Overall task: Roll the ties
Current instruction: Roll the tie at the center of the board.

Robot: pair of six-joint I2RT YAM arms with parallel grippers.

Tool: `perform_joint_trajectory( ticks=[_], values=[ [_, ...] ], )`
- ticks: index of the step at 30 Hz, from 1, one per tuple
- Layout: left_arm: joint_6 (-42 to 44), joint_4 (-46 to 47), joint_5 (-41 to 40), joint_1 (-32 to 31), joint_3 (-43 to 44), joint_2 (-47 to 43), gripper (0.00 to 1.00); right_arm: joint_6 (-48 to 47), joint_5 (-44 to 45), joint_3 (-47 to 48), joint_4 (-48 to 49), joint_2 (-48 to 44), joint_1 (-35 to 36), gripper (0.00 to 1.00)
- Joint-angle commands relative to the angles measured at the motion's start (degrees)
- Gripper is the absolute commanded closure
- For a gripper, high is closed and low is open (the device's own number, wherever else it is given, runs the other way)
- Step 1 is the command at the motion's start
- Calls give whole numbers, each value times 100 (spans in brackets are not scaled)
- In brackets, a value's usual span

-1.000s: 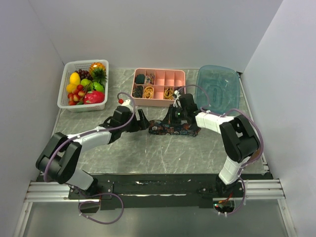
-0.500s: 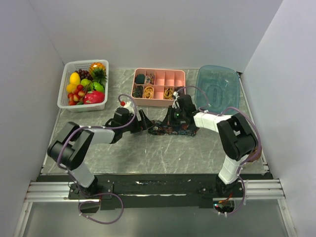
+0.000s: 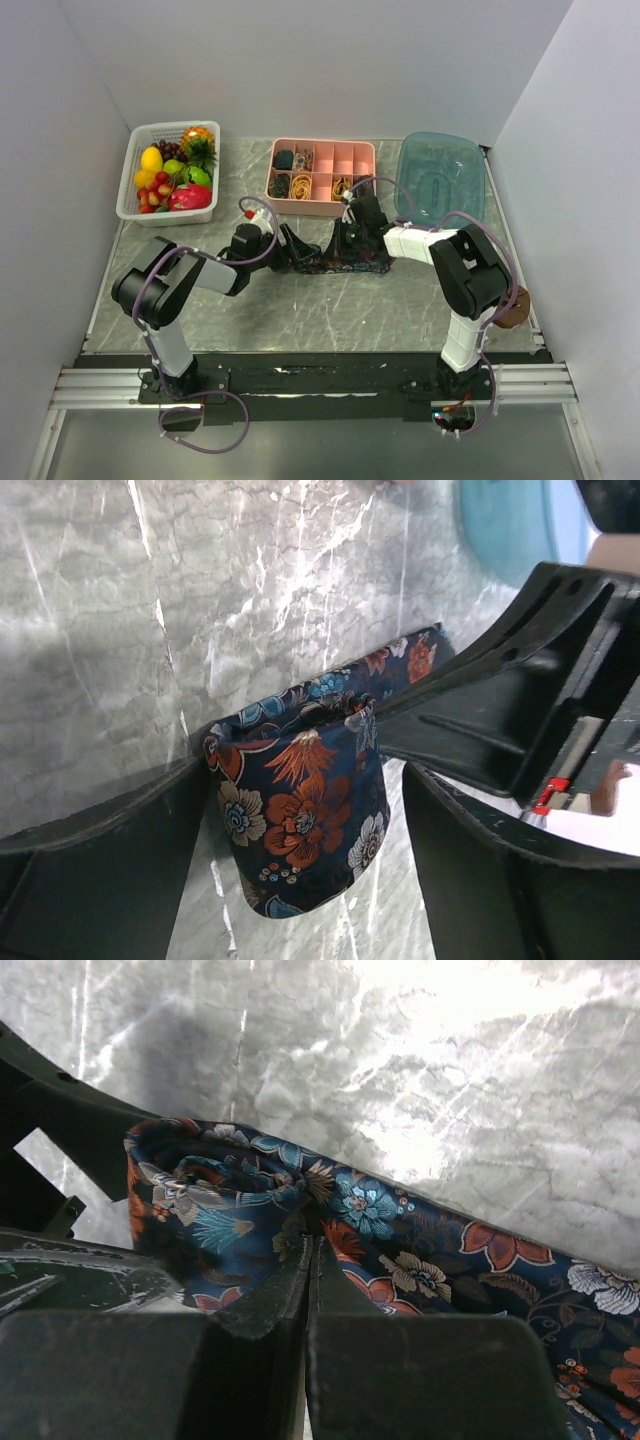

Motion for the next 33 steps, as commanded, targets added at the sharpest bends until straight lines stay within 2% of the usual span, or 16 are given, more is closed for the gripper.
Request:
perform_joint_trajectory(
  ticks=[1,5,14,24,33],
  values=[
    [-440,653,-20,4,-239,199,19,-56,99,155,36,63,87,100],
    [-564,935,7,-5,-292,270,27,-21,99,234,36,116,192,100],
    [-415,671,-125,-5,-213,173,43,-56,318,278,-183,-244,201,100],
    [-151,100,-309,-75,50,130,43,-91,512,226,-140,-807,201,100],
    [-81,-84,-353,-172,226,182,41,-109,380,630,-376,-245,227,100]
  ],
)
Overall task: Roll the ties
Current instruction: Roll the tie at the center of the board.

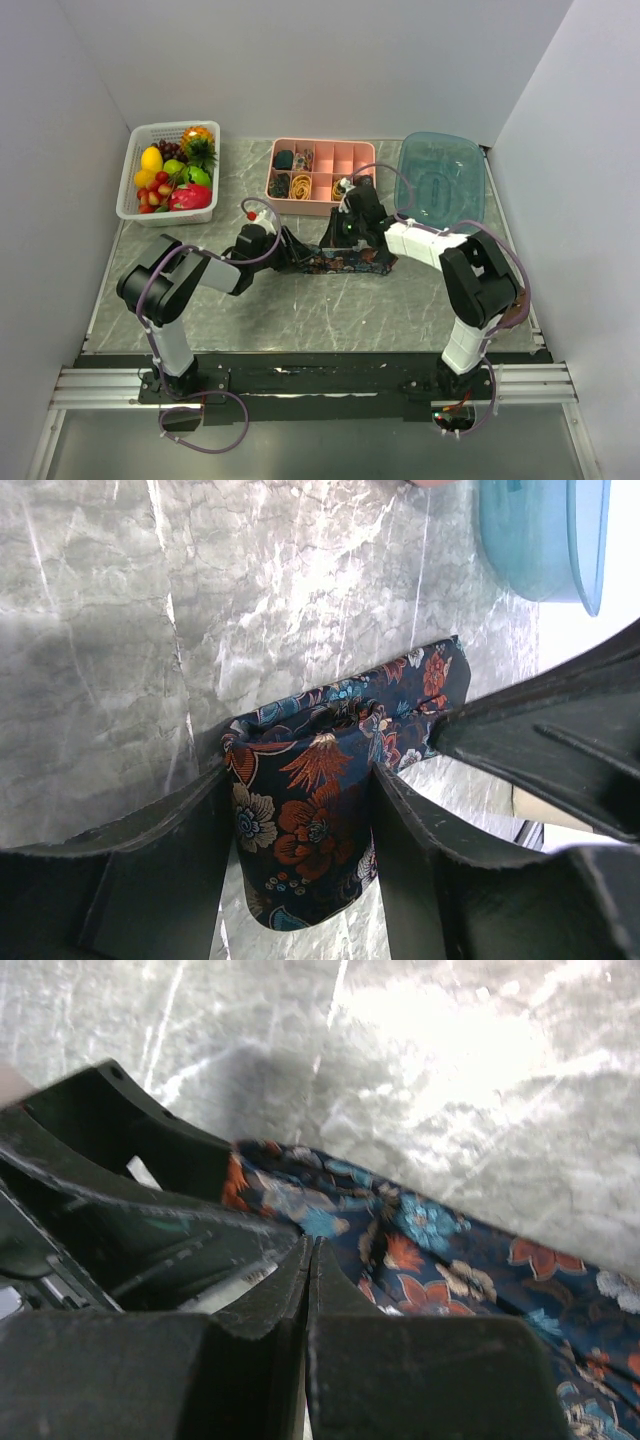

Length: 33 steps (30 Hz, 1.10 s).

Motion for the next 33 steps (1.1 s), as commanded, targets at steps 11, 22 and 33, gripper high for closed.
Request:
perform_joint_trajectory(
  ticks=[11,22,33],
  values=[
    [291,-420,-179,-71,272,-168,41,-129,178,506,-290,650,138,100],
    [748,-1571,-618,-203,677,-669,40,-59,116,655,-246,720,375,100],
    [1451,-3092,-1321,-432,1301,-950,41,-6,178,858,-308,703,551,100]
  ],
)
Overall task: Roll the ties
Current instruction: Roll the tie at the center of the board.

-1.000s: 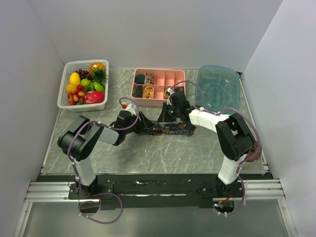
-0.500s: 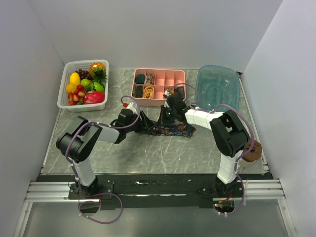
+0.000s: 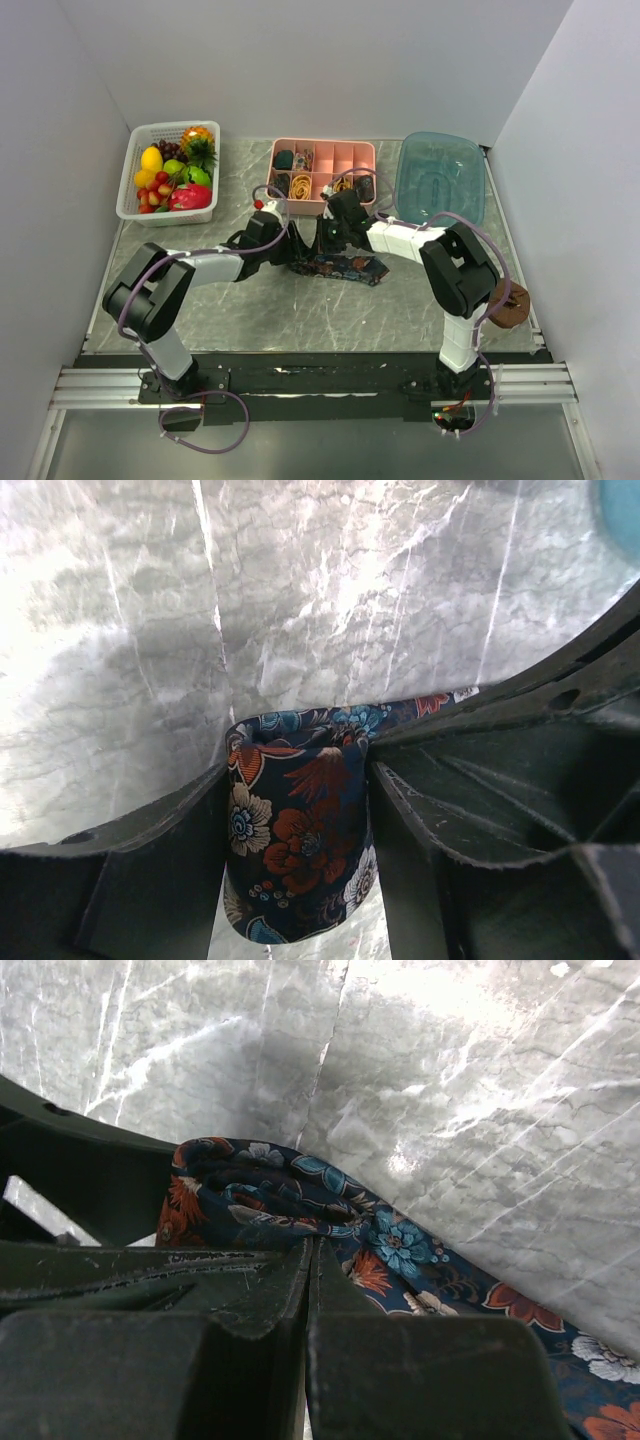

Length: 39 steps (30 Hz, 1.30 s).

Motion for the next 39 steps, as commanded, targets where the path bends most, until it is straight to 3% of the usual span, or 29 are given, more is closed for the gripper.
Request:
perform_joint_trajectory(
  ticks=[1,10,22,39],
  values=[
    [376,-452,-323,-137,398,-258,40,42,-21,237,22,-69,134,100],
    [385,-522,-568,-233,337,-213,40,-81,234,-27,-127,-614,81,100],
    [772,-1243,-1167,-523,802,-249,40,-151,164,-167,-277,-544,90,100],
    [930,-1780,-1694,-1059,1286,-213,36,305,-390,-633,593,-218,99,100]
  ],
)
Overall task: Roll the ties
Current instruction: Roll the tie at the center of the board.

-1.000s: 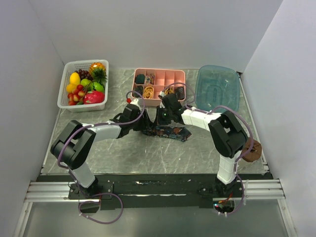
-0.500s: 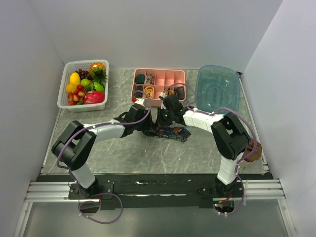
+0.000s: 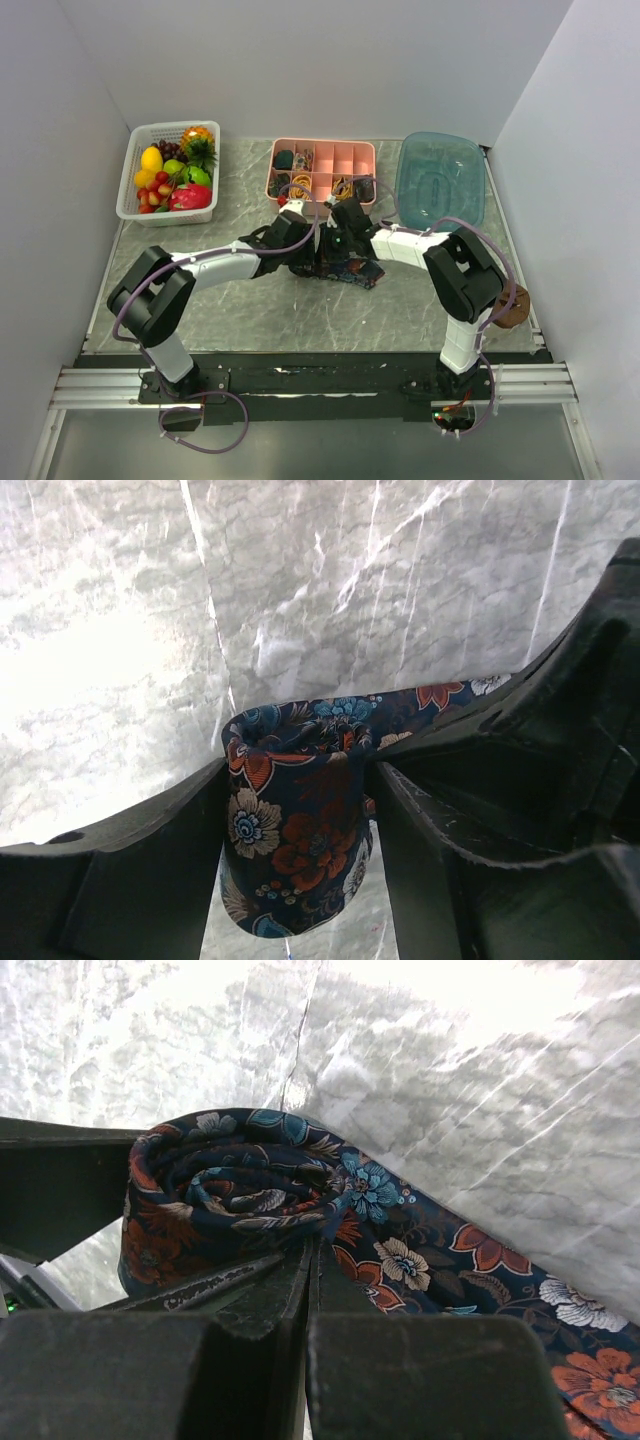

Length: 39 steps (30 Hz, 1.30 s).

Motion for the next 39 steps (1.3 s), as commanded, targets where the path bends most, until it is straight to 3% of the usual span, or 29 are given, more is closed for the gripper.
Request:
perform_joint_trajectory(
  ticks=[1,14,29,39],
  values=[
    [-1,10,-38,-179,272,-163,36,267,-362,-159,706,63,64,100],
    [-405,265,165,-188,-53,-541,35,732,-687,-818,1551,-16,-103,100],
    [-485,819,631,-179,-545,-831,40,908,-871,-1117,1877,-156,-340,100],
    [-327,696,508,-188,-449,-673,41,496,-582,-985,1025,-911,-376,100]
  ],
)
